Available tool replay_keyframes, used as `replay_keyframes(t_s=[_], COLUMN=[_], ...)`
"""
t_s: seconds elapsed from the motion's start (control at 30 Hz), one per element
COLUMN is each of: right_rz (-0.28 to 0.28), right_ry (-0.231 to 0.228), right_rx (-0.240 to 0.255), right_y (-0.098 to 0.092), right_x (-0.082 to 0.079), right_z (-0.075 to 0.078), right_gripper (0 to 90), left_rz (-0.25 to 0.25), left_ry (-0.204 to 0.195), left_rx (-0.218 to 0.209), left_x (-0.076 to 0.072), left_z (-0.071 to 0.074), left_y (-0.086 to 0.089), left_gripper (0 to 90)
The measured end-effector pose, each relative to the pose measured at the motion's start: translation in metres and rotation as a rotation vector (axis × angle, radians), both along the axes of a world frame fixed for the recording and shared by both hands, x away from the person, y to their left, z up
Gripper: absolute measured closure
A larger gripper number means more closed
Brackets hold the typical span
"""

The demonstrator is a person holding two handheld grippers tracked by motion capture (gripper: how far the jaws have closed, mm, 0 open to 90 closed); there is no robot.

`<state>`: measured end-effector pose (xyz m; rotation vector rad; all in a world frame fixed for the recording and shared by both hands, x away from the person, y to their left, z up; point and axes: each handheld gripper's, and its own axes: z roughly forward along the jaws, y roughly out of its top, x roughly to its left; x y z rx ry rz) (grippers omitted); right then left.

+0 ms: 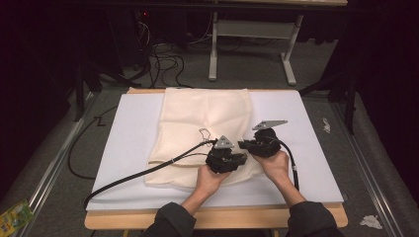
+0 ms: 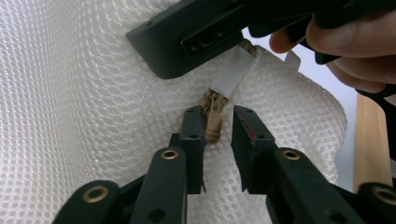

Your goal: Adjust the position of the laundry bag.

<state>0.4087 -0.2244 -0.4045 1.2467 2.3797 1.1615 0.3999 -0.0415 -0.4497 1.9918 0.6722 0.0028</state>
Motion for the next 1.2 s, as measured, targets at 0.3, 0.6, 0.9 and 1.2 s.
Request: replay_keyframes(t_s=[0.3,0.6,0.9,1.2], right_rz=[0.008,0.014,0.015,0.016], right_ry=[-0.002,-0.009,-0.01,-0.01], right_rx=[0.001,0.002,-0.006,-0.016], right_y=[-0.002,-0.006,-0.008,-0.011], right_x=[-0.001,-0.002,-0.003,-0.004], right_z=[0.0,0.0,-0.002,-0.003], right_gripper=[88.2,88.2,88.2,88.4], left_rz=[-0.022,-0.031,-0.031,-0.032], left_ry=[0.0,-0.008,-0.006,-0.01], left_rx=[0.009,0.018,0.031,0.046], left_x=[0.001,-0.001,-0.002,-0.002], left_z=[0.003,0.007,0.007,0.008], left_y=[0.001,0.004,0.004,0.006], left_gripper=[86.9,87.2,87.3,87.3])
